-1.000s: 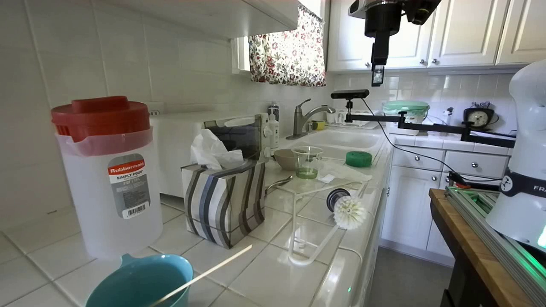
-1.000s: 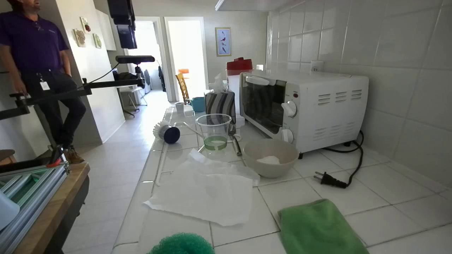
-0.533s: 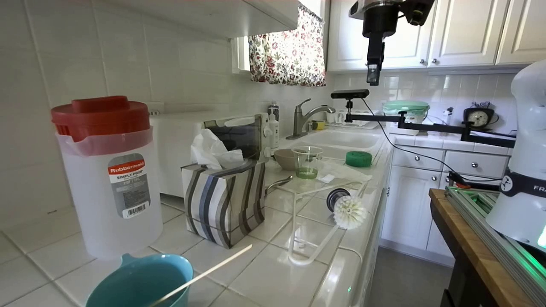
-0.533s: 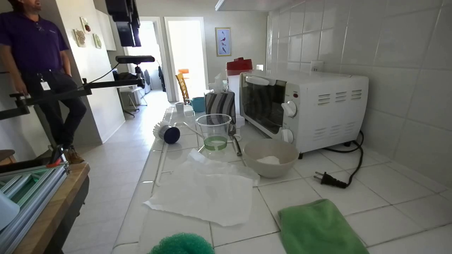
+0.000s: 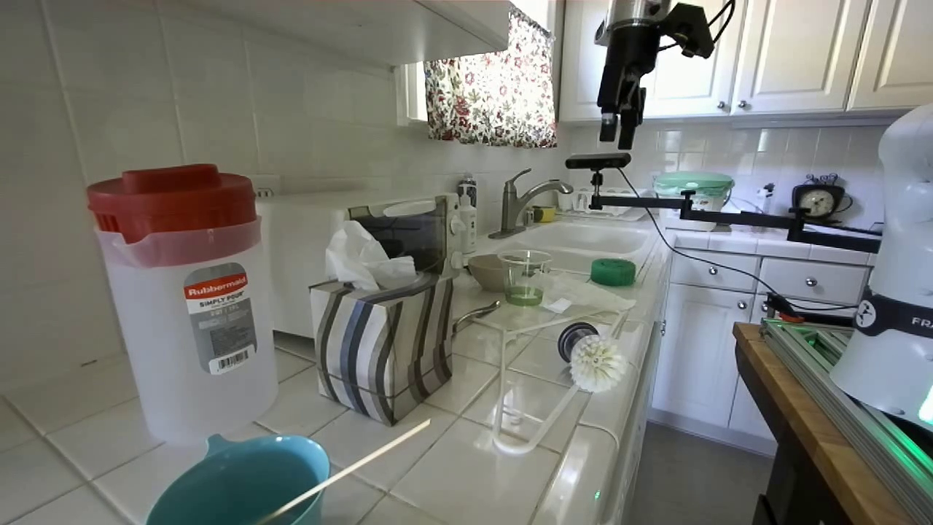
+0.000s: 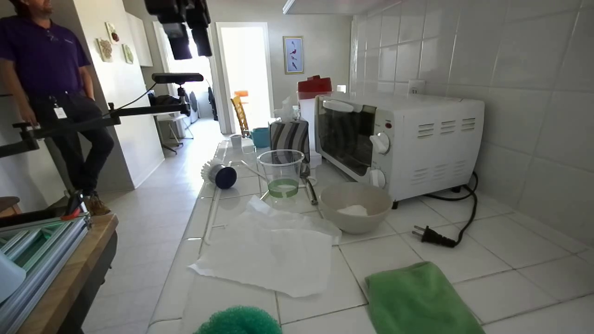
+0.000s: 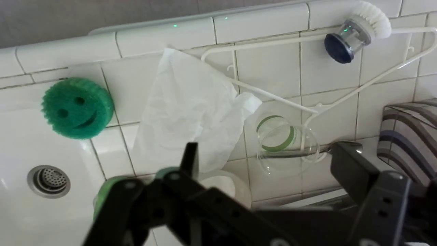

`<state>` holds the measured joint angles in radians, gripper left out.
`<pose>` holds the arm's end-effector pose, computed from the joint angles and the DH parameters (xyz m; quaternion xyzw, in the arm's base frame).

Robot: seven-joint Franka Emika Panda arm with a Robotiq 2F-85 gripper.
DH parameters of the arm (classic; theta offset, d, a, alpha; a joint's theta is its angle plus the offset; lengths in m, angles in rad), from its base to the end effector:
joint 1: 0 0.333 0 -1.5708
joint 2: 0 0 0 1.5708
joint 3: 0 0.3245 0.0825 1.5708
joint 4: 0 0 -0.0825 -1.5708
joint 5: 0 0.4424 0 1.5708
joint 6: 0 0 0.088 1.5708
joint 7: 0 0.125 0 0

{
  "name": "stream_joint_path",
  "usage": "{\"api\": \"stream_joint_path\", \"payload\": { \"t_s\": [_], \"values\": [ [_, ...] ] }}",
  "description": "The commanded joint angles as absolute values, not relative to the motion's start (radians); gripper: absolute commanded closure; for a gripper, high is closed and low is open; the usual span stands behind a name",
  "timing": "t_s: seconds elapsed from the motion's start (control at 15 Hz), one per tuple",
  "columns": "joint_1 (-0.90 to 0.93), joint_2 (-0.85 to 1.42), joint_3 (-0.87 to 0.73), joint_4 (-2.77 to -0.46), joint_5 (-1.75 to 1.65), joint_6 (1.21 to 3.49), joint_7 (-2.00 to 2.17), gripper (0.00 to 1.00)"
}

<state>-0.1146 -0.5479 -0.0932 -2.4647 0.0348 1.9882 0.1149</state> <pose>0.4335 -0.0888 0.4613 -0.9855 0.1610 -0.0361 0.0390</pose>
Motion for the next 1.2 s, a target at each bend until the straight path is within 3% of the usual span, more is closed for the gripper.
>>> {"api": "stream_joint_path", "payload": {
  "t_s": [0.0,0.6,1.13],
  "values": [
    [-0.126,-0.544,-0.088,-2.464,0.026,1.998,0.110,0.00],
    [-0.108,-0.297,-0.148,-2.399,0.077,2.370,-0.007,0.00],
    [-0.068,-0.088,-0.119,-2.265,0.167,2.310,0.009,0.00]
  ]
}}
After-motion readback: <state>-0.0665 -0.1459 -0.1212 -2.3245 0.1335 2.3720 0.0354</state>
